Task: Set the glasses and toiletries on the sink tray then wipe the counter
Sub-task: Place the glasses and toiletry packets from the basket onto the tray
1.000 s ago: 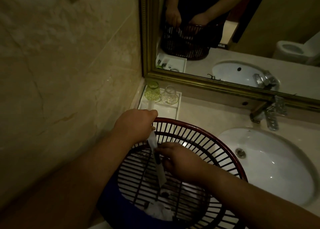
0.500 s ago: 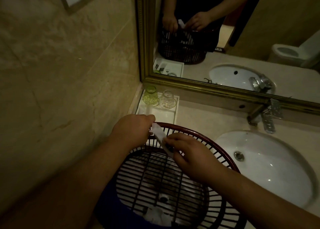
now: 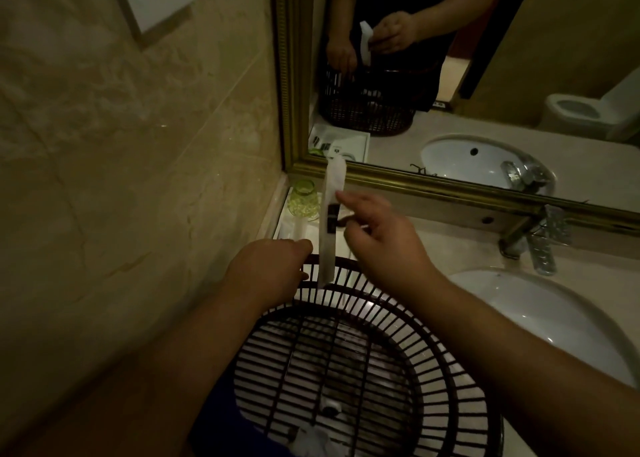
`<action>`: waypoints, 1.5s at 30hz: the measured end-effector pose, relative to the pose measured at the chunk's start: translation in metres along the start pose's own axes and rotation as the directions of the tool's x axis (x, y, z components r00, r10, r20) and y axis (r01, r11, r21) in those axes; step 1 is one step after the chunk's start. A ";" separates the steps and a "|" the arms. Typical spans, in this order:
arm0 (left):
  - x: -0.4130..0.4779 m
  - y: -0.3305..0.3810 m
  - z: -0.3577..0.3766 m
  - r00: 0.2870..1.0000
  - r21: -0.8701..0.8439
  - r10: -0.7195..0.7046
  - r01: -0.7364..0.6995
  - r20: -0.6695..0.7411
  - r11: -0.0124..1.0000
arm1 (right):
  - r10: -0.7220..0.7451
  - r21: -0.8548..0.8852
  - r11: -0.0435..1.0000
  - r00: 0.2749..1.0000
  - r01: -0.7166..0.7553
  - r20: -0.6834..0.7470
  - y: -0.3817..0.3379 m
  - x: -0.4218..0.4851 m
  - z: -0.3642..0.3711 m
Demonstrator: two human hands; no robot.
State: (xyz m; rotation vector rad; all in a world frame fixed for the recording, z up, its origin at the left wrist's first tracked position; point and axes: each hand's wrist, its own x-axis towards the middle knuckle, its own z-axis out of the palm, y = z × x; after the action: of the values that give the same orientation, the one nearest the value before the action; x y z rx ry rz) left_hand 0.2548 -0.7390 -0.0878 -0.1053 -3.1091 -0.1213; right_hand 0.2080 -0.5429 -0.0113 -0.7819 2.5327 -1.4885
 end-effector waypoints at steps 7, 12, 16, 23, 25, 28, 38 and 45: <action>0.000 -0.002 0.005 0.999 -0.028 0.019 -0.020 -0.030 0.999 | 0.164 0.043 0.986 0.984 -0.162 -0.063 0.007 0.086 -0.003; -0.001 -0.004 0.009 0.997 -0.028 0.038 -0.040 -0.065 0.999 | 0.314 -0.151 0.945 0.934 -0.291 0.169 0.051 0.117 0.039; -0.001 -0.004 0.010 0.996 -0.006 0.058 -0.058 -0.069 0.998 | 0.514 -0.311 0.852 0.783 -0.421 0.349 0.081 0.134 0.068; 0.001 -0.003 0.009 0.999 -0.047 0.040 -0.042 -0.036 0.998 | 0.707 -0.208 0.688 0.578 -0.695 0.408 0.126 0.158 0.104; 0.002 -0.004 0.010 0.999 -0.068 0.020 -0.022 -0.025 0.997 | 0.718 -0.178 0.660 0.545 -0.729 0.433 0.133 0.159 0.114; 0.003 -0.003 0.010 1.000 -0.088 0.015 -0.015 -0.003 0.996 | 0.732 -0.148 0.625 0.510 -0.766 0.453 0.142 0.159 0.123; -0.001 -0.003 0.009 0.994 -0.012 0.083 -0.084 -0.074 0.996 | 0.594 -0.313 0.805 0.692 -0.505 0.411 0.120 0.147 0.090; -0.001 -0.002 0.011 0.991 0.041 0.081 -0.077 -0.107 0.996 | -0.160 -0.341 0.911 0.961 0.232 0.227 0.041 0.067 0.030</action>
State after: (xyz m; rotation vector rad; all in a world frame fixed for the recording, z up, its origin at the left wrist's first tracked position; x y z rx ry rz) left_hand 0.2557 -0.7401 -0.0986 -0.2133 -2.9924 -0.0656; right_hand 0.1446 -0.5823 -0.0504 -1.2017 2.6731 -0.9278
